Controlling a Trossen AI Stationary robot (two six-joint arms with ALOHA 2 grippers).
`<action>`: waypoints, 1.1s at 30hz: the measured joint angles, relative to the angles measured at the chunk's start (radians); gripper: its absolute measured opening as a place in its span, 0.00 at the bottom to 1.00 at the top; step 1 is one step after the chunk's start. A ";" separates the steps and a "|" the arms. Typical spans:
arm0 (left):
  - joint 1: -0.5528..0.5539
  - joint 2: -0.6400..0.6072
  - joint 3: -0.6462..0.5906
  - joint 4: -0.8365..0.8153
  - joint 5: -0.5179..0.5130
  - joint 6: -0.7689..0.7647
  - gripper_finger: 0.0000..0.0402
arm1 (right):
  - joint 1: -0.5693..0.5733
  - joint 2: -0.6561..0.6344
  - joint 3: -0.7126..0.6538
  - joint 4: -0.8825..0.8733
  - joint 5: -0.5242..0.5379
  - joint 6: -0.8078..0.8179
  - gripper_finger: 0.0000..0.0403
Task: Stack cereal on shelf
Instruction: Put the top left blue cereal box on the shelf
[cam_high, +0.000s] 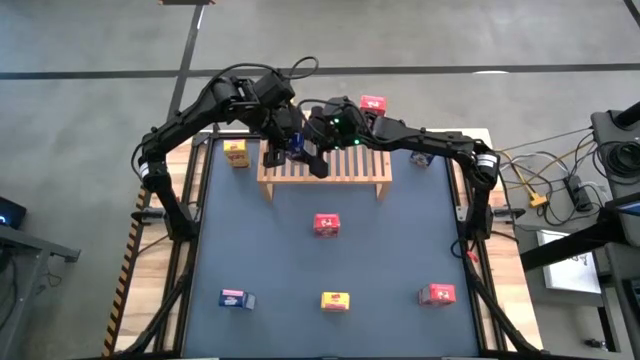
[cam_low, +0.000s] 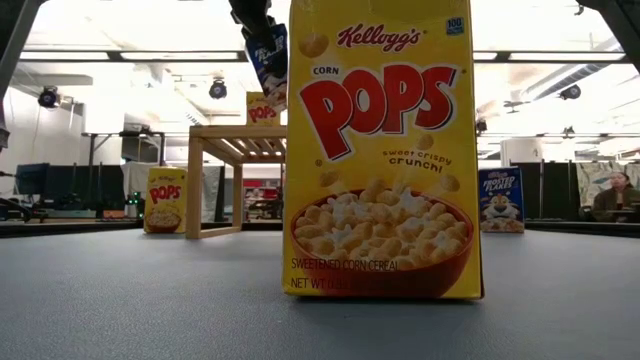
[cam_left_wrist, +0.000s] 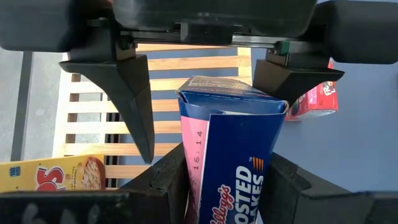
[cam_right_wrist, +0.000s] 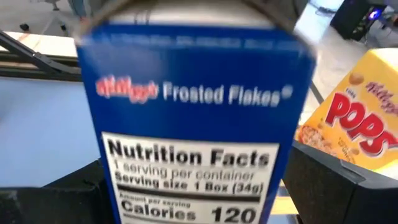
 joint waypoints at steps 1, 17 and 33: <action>0.000 0.000 0.000 0.000 0.000 0.000 0.33 | 0.000 0.000 0.000 0.004 0.000 0.000 0.81; 0.000 0.000 0.000 0.000 0.000 0.000 0.33 | 0.013 -0.002 -0.012 0.007 -0.020 -0.038 0.61; -0.001 -0.001 0.000 -0.004 -0.004 -0.003 0.44 | 0.012 -0.002 -0.012 0.007 -0.052 -0.057 0.45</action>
